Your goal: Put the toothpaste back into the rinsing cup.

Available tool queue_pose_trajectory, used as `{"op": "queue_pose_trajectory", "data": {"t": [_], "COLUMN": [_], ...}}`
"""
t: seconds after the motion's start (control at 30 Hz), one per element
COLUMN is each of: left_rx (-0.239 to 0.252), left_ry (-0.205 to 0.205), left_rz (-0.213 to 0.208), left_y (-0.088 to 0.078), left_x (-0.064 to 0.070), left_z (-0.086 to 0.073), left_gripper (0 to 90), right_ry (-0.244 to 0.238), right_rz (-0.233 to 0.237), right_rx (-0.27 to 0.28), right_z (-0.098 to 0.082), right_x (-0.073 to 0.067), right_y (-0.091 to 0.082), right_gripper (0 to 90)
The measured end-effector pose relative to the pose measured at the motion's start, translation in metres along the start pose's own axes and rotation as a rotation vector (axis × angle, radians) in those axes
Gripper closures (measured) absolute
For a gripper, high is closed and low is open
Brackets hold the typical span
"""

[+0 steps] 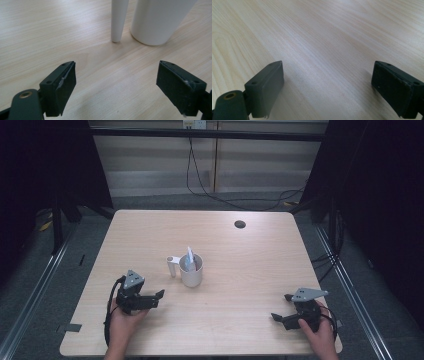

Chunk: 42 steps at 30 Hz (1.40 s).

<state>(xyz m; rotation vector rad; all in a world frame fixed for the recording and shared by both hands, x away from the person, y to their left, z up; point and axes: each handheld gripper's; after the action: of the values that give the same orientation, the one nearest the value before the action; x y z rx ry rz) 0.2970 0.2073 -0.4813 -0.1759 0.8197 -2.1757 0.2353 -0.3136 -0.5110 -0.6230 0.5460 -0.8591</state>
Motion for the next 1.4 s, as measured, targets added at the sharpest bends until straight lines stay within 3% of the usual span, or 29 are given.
{"op": "queue_pose_trajectory", "data": {"t": [0.3, 0.4, 0.53, 0.63, 1.4], "left_rx": [-0.029, -0.044, -0.040, -0.050, -0.072], "left_ry": [0.008, 0.030, 0.023, 0.045, 0.054], "left_rz": [0.018, 0.021, 0.024, 0.023, 0.029], "left_y": [0.002, 0.002, 0.002, 0.001, 0.002], "left_x": [-0.001, -0.002, -0.001, -0.002, -0.003], "left_z": [-0.007, -0.010, -0.012, -0.012, -0.021], "left_gripper": [16.1, 16.1, 16.1, 16.1, 16.0], "right_ry": [-0.001, -0.001, -0.002, 0.000, -0.001], "right_rz": [0.000, 0.000, 0.001, 0.000, 0.000], "right_rx": [0.000, 0.000, 0.000, 0.000, 0.000], "right_z": [0.000, 0.000, 0.000, 0.000, 0.000], "right_x": [0.000, 0.000, 0.000, 0.000, 0.000], "right_y": [0.000, 0.000, 0.000, 0.000, 0.000], "right_gripper": [10.5, 10.5, 10.5, 10.5, 10.5]}}
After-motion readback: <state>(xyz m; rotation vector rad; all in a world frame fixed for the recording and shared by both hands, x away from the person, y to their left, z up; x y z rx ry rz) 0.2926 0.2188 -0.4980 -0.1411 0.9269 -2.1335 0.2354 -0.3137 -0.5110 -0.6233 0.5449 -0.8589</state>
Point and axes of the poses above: each handheld gripper's, and its own axes: y roughly forward along the jaws, z roughly out of its top, x roughly to its right, and after that the axes turned 13 degrees about y, right-handed
